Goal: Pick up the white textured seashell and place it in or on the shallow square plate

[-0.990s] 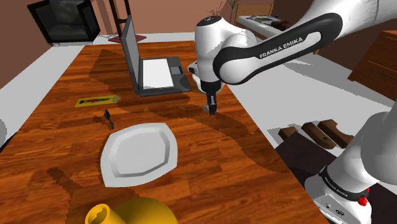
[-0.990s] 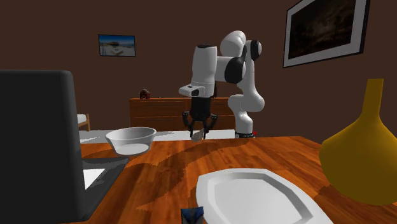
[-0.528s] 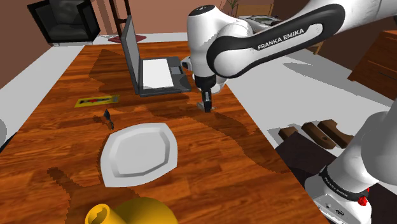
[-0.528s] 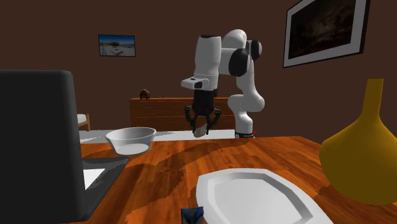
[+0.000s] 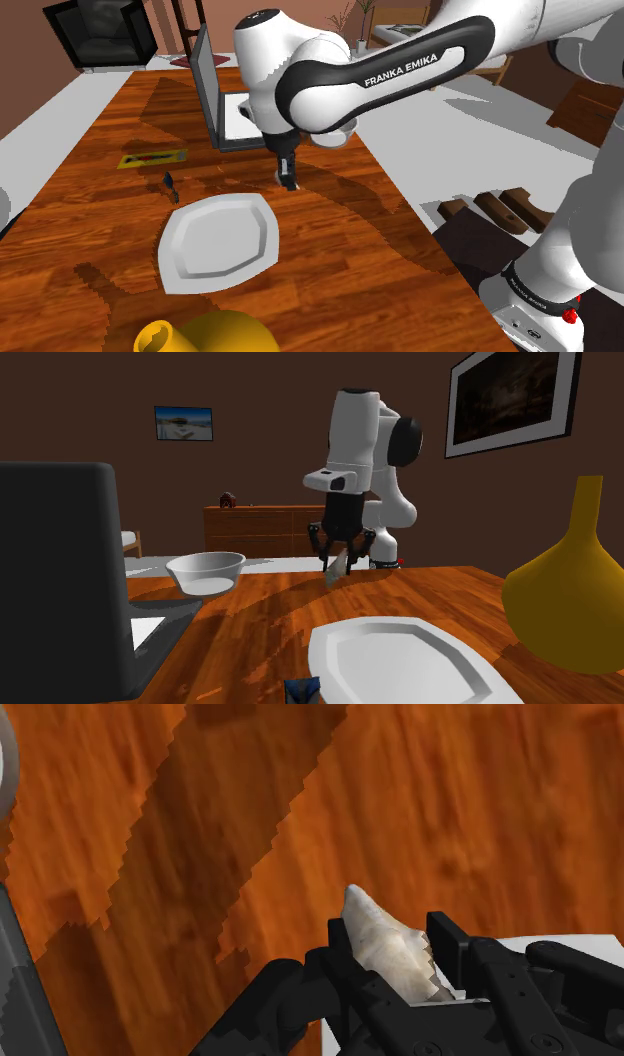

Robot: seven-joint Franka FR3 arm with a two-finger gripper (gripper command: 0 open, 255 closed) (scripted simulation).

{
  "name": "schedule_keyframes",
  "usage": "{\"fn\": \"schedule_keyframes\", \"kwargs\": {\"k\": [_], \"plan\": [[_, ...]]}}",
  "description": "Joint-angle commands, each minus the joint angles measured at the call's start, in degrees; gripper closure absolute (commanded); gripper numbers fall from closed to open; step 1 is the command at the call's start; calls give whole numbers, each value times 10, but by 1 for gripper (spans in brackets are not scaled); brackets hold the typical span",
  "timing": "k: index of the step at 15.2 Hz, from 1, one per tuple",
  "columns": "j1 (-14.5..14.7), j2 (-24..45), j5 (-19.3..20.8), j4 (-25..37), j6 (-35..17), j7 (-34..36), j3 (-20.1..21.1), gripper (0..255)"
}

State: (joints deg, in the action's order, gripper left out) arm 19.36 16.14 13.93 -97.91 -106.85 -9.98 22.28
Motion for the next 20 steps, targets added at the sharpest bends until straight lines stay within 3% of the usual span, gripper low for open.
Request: {"fn": "schedule_keyframes", "kwargs": {"k": [1,7,12,20], "plan": [[22,38,12,51,19,24,5,255],[99,163,47,238,95,74,8,255],[186,305,76,478,194,88,-5,255],[171,298,76,402,129,101,-4,255]]}}
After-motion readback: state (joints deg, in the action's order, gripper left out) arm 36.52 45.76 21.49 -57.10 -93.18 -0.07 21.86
